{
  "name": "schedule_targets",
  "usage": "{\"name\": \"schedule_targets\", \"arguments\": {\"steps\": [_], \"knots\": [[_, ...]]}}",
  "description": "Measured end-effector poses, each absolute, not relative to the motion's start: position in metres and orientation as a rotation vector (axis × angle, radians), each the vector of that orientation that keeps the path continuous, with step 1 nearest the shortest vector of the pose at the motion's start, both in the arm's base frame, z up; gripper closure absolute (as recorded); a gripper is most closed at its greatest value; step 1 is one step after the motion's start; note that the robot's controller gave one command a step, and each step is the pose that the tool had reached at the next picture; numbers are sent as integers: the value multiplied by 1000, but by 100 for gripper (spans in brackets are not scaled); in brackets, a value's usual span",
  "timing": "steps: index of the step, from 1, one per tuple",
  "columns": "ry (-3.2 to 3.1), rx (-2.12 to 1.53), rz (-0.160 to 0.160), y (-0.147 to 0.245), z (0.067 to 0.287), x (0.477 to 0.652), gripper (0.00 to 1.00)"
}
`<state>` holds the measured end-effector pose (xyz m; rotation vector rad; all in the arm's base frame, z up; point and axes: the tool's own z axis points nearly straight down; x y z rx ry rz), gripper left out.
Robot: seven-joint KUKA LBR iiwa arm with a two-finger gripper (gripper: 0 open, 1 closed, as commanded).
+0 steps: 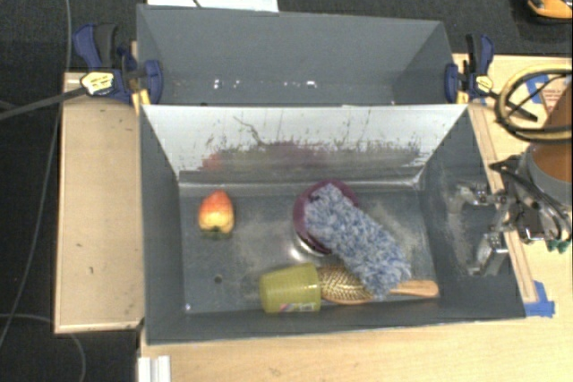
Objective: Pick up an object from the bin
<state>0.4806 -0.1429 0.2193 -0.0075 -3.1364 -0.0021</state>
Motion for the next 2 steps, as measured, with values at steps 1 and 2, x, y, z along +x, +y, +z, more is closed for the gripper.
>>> {"name": "schedule_targets", "arguments": {"steps": [1,2], "knots": [[-3145,3,1,-142,224,482,0],[-3139,153,-1,-56,67,522,0]]}}
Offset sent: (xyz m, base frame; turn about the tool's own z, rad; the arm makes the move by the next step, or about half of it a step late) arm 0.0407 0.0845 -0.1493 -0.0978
